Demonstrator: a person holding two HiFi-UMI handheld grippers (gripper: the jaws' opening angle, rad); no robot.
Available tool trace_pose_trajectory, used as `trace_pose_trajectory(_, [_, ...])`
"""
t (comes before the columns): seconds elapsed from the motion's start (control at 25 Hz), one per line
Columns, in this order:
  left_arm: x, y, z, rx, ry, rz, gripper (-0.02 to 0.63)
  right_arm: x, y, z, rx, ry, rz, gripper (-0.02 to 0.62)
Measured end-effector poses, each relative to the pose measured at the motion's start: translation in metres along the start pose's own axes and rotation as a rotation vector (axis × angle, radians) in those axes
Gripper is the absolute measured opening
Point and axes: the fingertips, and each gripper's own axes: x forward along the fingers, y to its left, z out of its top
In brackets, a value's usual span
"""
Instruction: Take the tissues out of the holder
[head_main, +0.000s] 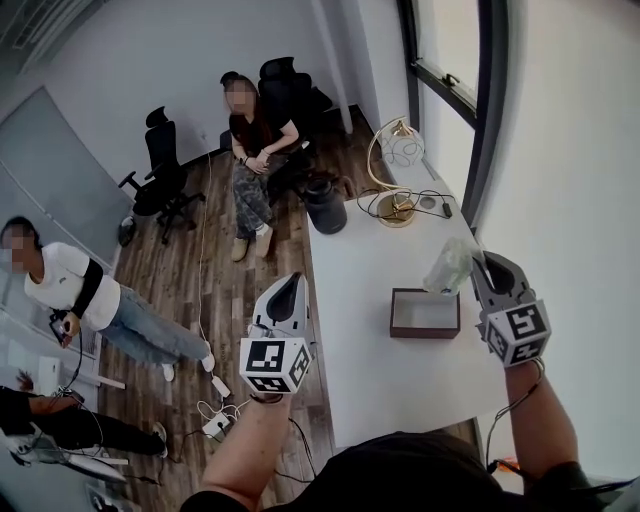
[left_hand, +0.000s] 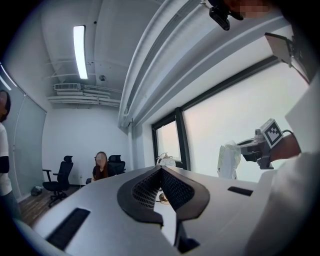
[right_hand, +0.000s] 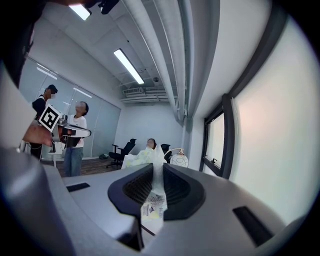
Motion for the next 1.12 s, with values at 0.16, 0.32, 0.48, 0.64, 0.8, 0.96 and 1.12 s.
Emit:
trace_pose_trajectory(0.16, [0.007,0.001,-0.009,-0.004,0.014,-0.006,0.005,0.004,-0.005,-0.012,0.005,0.024,-0.006,0.048])
trace_pose_trajectory(0.32, [0.009,0.004,-0.017,-0.014,0.024,-0.006,0.005,0.005,-0.005,-0.017,0.009,0.032,-0.018,0.048])
trace_pose_trajectory(0.48, [0.015,0.004,-0.022,-0.014,0.026,-0.007,0.005,0.009,-0.007,-0.018,0.003,0.03,-0.02,0.048])
trace_pose_trajectory(0.64, [0.02,0.003,-0.023,-0.015,0.026,-0.008,0.005,0.012,-0.009,-0.022,0.004,0.032,-0.014,0.048])
trace_pose_trajectory(0.8, [0.025,0.003,-0.025,-0.017,0.031,-0.006,0.005,0.015,-0.011,-0.027,0.01,0.042,-0.013,0.048])
trace_pose_trajectory(0.96, [0.027,0.005,-0.027,-0.014,0.035,-0.003,0.005,0.018,-0.012,-0.032,0.016,0.045,-0.01,0.048])
trace_pose_trajectory(1.12, [0.027,0.004,-0.027,-0.015,0.036,-0.003,0.005,0.017,-0.012,-0.033,0.008,0.048,-0.007,0.048])
